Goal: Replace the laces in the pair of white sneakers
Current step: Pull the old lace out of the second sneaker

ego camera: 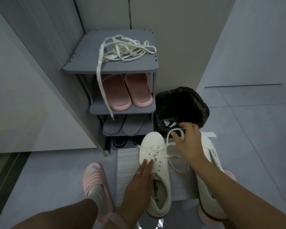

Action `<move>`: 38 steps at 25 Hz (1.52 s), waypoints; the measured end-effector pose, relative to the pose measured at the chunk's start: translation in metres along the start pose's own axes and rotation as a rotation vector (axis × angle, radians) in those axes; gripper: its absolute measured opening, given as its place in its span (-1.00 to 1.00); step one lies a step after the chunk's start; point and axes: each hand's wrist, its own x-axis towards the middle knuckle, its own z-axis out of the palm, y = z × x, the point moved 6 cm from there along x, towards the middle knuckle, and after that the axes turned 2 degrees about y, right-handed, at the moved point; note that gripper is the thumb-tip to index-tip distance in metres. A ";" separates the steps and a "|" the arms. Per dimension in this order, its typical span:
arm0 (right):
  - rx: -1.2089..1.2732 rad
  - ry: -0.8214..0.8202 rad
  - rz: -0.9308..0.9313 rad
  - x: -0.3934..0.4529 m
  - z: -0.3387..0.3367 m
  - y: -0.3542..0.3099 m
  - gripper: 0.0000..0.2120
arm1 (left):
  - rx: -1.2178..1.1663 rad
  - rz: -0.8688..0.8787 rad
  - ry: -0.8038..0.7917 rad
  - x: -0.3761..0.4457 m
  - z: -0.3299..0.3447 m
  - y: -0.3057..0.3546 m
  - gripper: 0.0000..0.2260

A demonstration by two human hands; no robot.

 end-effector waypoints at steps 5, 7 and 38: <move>0.078 -0.154 0.107 -0.045 0.054 0.018 -0.81 | 0.013 -0.014 0.015 0.000 0.003 -0.003 -0.60; 0.088 -0.152 0.064 -0.045 0.065 0.003 -0.96 | 0.003 -0.021 0.016 -0.001 0.001 -0.002 -0.59; 0.331 0.353 -0.062 0.035 -0.126 -0.021 -0.89 | -0.081 -0.054 0.091 -0.005 0.002 -0.006 -0.69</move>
